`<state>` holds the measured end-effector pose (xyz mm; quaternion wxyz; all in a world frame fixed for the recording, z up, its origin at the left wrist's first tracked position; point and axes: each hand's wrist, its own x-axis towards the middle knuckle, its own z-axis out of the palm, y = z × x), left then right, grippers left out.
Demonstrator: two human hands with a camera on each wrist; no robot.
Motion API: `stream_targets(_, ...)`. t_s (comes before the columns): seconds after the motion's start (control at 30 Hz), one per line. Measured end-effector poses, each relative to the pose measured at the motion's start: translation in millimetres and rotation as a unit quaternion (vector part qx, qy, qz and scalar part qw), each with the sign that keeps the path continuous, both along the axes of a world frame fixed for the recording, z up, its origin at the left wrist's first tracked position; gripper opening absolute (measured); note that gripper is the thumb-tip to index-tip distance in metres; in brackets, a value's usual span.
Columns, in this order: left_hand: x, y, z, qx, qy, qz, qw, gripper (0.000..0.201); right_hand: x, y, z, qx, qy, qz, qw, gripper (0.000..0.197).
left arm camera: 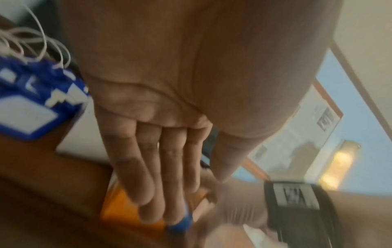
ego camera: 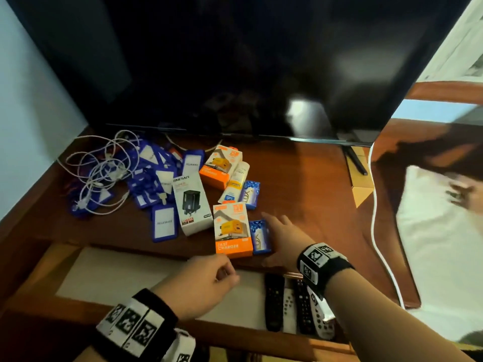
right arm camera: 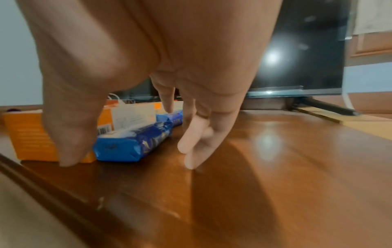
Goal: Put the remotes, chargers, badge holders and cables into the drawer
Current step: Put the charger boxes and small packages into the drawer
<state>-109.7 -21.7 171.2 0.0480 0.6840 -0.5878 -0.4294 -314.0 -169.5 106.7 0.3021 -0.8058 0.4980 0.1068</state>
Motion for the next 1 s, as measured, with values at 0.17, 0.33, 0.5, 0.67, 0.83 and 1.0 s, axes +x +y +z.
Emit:
stream_targets(0.17,16.2,-43.9,37.3,-0.104,-0.022,0.044,0.993,0.015,23.9,-11.3,-9.2,-0.016,0.057,0.065,0.996,0.115)
stream_targets(0.33,6.0,-133.9,20.4,-0.158,-0.095,0.055,0.981,0.025,10.6,1.6,-12.6,-0.027,0.033,-0.012,0.999,0.094)
stream_targets(0.5,-20.4,-219.0,-17.5,-0.101,-0.263,-0.045,0.958,0.074,-24.8,28.6,-6.8,-0.054,0.02,-0.099,0.993,0.086)
stream_targets(0.67,-42.4,-245.9,-37.2,-0.033,-0.349,-0.123,0.929,0.054,-48.2,52.5,2.4,-0.078,-0.021,-0.143,0.986,0.08)
stream_targets(0.83,-62.1,-242.3,-36.9,-0.03,-0.431,-0.251,0.866,0.033,-47.8,66.6,14.1,-0.087,-0.046,-0.139,0.985,0.085)
stream_targets(1.0,-66.6,-234.5,-28.1,-0.024,-0.377,-0.141,0.915,0.081,-32.0,79.2,27.4,-0.065,-0.057,-0.122,0.989,0.083)
